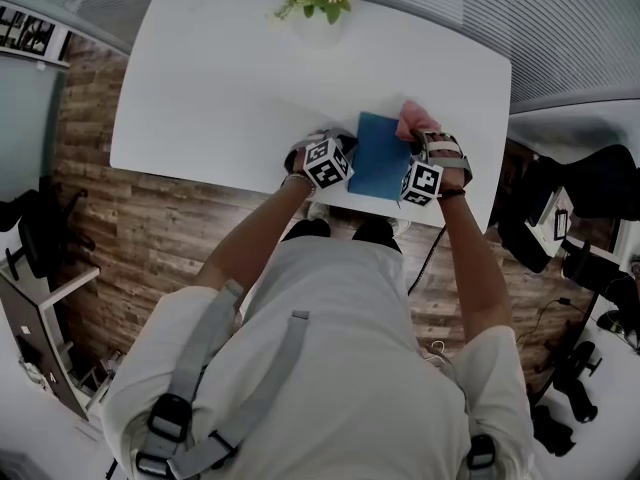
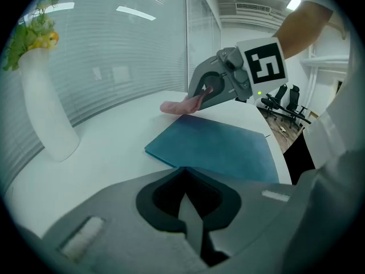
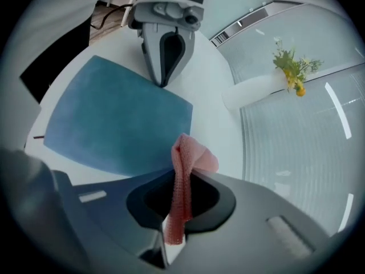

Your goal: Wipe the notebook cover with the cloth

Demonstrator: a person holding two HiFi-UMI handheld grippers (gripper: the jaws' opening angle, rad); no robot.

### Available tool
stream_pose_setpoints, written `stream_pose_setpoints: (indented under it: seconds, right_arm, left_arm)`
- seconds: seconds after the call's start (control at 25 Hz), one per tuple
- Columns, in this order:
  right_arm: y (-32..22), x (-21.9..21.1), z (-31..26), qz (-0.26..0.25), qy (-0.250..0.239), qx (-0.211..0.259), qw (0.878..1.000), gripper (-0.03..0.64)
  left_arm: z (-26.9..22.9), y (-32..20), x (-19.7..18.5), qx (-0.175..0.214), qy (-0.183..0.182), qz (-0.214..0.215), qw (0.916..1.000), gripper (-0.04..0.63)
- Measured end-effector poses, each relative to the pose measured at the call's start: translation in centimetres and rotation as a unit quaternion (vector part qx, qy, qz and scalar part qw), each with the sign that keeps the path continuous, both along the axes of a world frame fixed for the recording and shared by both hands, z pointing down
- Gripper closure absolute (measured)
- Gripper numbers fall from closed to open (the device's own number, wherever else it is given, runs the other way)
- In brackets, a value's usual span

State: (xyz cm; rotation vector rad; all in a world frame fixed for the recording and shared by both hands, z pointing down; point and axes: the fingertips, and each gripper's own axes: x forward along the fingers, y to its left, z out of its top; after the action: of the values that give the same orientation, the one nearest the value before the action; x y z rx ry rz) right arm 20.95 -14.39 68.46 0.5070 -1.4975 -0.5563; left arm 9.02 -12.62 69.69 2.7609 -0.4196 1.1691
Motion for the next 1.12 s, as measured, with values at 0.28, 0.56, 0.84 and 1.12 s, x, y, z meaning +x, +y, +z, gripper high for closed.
stream_pose_setpoints:
  seconds: [0.28, 0.56, 0.84, 1.12]
  right_arm:
    - [-0.7, -0.1, 2.5, 0.012, -0.022, -0.038, 0.999, 0.607]
    - [-0.9, -0.2, 2.5, 0.03, -0.029, -0.047, 0.998, 0.614]
    - [0.2, -0.4, 2.6, 0.03, -0.046, -0.053, 0.997, 0.615]
    - [1.0, -0.6, 3.0, 0.032, -0.05, -0.064, 0.996, 0.617]
  left_arm:
    - [-0.4, 0.1, 0.0, -0.001, 0.0, 0.001, 1.0, 0.595]
    - [-0.2, 0.0, 0.0, 0.002, 0.0, 0.001, 1.0, 0.595]
    - [-0.3, 0.1, -0.1, 0.001, -0.001, 0.0, 1.0, 0.595]
    - [0.0, -0.1, -0.1, 0.0, -0.001, -0.001, 1.0, 0.595]
